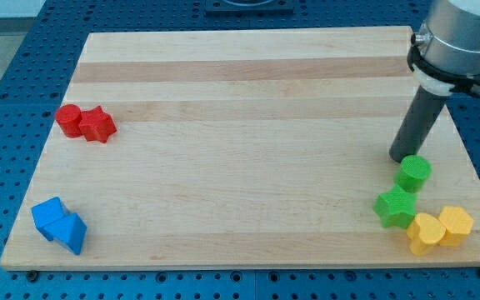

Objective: Place the arm to the bottom left of the board

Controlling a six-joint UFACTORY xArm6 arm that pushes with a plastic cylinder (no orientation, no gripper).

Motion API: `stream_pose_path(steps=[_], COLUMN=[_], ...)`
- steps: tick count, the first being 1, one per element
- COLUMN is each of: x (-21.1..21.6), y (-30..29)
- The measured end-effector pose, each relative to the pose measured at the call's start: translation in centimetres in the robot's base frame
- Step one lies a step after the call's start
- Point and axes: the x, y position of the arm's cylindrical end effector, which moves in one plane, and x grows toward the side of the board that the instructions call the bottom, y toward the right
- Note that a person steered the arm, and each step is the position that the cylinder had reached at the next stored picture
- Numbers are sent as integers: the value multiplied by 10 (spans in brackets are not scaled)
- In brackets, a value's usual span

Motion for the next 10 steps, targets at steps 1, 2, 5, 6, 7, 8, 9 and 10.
stream_pose_path(steps=[1, 2, 5, 6, 7, 8, 9, 10], x=[20, 29, -9, 12, 20, 20, 20, 13], y=[0, 0, -139, -200, -218, -254, -277, -303])
